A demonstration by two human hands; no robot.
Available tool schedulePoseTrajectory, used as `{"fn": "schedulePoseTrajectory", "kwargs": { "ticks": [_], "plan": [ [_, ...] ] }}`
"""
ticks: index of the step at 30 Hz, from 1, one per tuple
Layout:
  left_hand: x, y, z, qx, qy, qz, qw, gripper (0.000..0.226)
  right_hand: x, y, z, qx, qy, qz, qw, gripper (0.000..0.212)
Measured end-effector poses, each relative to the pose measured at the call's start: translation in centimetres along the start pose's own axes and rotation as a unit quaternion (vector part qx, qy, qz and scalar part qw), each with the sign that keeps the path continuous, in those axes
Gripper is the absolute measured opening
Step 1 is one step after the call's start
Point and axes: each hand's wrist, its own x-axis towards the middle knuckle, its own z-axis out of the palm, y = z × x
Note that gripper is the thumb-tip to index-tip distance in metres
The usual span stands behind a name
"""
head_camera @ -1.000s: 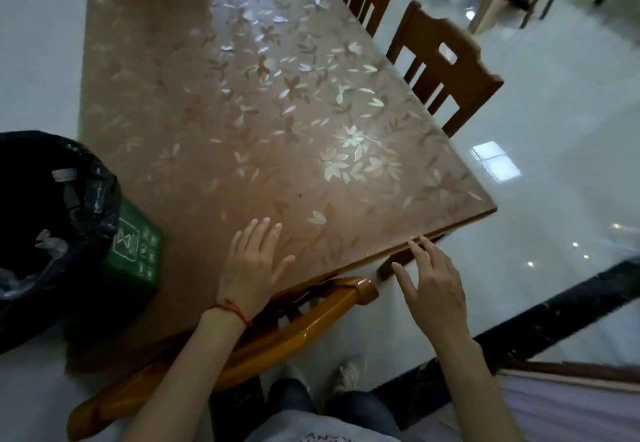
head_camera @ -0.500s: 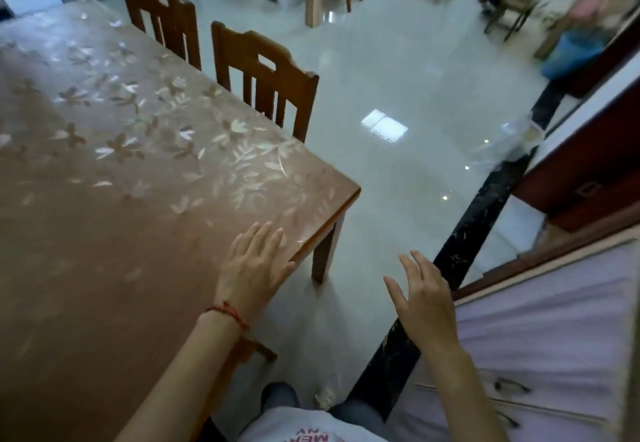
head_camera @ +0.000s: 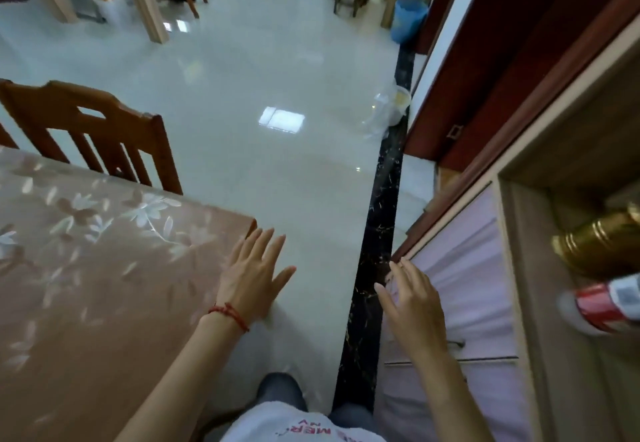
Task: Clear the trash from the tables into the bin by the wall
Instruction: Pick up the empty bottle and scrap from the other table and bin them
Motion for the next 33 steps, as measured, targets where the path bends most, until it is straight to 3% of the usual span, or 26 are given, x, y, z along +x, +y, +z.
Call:
{"fn": "schedulePoseTrajectory", "kwargs": {
  "ticks": [7,10,21,33],
  "plan": [
    [6.8,-0.3,0.8,-0.003,-0.023,0.049,0.999,0.077,3.7,0.7,0.1,-0.013,-0.006,0.064,0.998,0.07],
    [9.2,-0.1,0.6,-0.008,-0.025,0.053,0.998,0.077,5.7,0.9,0.4,-0.017,-0.006,0.069,0.997,0.061],
    [18.8,0.6,1.1,-0.013,-0.04,0.003,0.999,0.074,18.7,3.4,0.5,-0.009,-0.005,0.02,1.0,0.05],
    [30.9,4.6,0.2,-0.007,-0.034,-0.016,0.999,0.074,30.9,7.6,-1.9,-0.014,-0.024,0.0,1.0,0.056]
  ]
}}
